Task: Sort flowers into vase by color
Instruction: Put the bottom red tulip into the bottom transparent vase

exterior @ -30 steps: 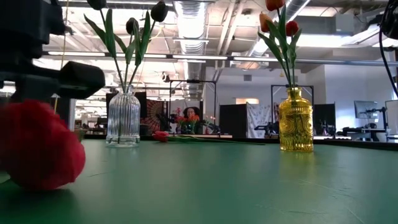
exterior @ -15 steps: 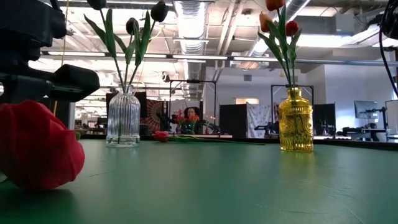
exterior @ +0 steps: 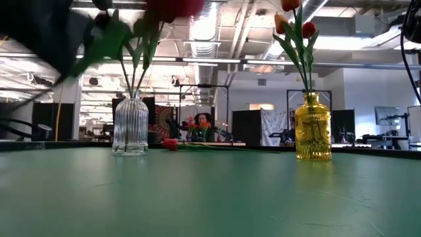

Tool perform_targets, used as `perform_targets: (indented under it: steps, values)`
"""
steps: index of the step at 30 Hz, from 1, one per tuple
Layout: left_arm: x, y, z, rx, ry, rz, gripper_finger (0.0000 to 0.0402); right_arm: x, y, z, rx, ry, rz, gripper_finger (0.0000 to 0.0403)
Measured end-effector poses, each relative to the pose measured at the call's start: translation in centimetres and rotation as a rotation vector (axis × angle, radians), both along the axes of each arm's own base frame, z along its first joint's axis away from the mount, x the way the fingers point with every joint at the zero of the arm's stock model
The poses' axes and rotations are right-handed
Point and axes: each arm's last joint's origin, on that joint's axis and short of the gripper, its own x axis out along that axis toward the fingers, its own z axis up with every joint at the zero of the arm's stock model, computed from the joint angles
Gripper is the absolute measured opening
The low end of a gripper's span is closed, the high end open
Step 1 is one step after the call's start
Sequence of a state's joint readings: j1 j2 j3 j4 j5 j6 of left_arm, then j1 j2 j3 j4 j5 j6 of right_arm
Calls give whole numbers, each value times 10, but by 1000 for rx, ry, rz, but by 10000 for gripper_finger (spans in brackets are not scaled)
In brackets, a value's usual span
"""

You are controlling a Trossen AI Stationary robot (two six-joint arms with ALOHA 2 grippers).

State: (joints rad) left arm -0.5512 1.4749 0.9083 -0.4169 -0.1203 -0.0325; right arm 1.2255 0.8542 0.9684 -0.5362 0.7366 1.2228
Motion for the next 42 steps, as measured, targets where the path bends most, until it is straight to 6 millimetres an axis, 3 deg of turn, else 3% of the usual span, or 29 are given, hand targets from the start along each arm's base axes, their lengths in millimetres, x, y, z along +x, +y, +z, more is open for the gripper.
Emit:
perform_targets:
  steps: [8, 15, 23, 31, 35, 42]
  values:
    - [0, 31, 77, -240, -410, 79, 0, -4, -11, 8, 57, -21, -1, 137]
    - [7, 36, 124, -429, -770, 97, 0, -2, -22, 24, 122, -131, -39, 137]
    - [45, 46, 175, -429, -959, 201, 0, 12, -40, 55, -149, -499, -133, 137]
    - [92, 91, 227, -471, -1008, 315, 0, 35, -56, 67, -495, -653, -326, 137]
    - [107, 97, 238, -506, -1021, 329, 0, 55, -59, 63, -624, -656, -344, 137]
    - [126, 97, 231, -524, -1001, 366, 0, 91, -63, 60, -680, -672, -288, 174]
